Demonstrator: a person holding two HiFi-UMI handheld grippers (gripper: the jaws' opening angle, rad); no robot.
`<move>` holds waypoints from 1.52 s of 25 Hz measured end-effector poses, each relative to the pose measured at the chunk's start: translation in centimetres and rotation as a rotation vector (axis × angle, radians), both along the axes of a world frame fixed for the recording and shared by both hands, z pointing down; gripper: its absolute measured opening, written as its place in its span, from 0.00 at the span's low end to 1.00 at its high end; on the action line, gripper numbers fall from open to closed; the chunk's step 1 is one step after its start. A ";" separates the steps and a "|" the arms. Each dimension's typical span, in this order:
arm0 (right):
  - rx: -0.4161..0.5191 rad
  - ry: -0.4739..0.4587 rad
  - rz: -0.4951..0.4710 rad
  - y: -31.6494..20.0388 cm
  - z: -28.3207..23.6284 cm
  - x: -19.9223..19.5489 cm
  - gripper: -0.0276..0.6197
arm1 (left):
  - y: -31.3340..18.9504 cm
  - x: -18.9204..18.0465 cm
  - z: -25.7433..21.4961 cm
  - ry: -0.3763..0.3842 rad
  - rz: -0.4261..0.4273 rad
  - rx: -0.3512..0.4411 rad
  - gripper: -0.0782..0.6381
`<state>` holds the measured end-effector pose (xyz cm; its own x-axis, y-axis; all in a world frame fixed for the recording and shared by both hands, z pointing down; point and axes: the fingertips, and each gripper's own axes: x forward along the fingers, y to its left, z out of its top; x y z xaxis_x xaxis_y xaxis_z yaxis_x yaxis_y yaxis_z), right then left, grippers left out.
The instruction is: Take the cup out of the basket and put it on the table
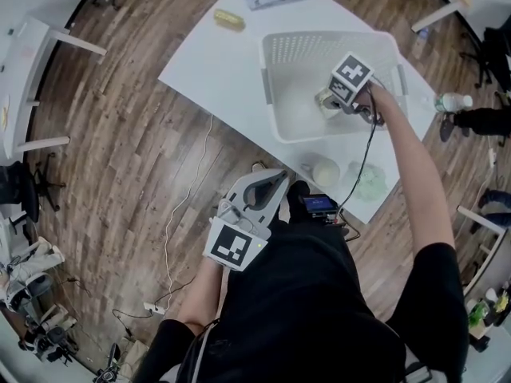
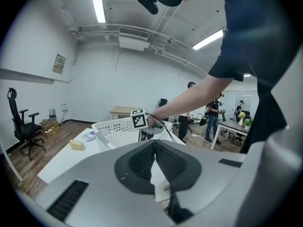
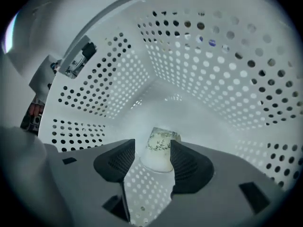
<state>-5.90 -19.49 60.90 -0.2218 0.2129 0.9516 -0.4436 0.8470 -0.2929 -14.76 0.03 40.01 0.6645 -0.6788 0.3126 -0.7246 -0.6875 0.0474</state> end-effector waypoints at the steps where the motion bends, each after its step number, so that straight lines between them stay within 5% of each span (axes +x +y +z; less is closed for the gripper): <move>1: -0.018 0.023 0.010 0.1 0.6 0.1 0.41 | 0.1 -0.2 0.2 -0.003 -0.001 -0.007 0.12; 10: -0.041 0.149 0.086 -0.6 4.5 0.7 0.41 | 0.3 -0.4 0.7 -0.008 -0.010 -0.037 0.12; 21: -0.073 0.122 0.036 0.3 4.1 0.2 0.40 | 0.2 -0.3 0.7 -0.015 -0.015 -0.038 0.12; 29: -0.027 -0.026 0.105 -1.0 1.1 -0.9 0.40 | 0.4 -0.4 0.4 0.007 -0.021 -0.022 0.12; 38: 0.075 -0.357 0.254 -2.8 -9.0 -1.5 0.40 | 0.1 1.2 -1.1 0.065 -0.014 0.012 0.12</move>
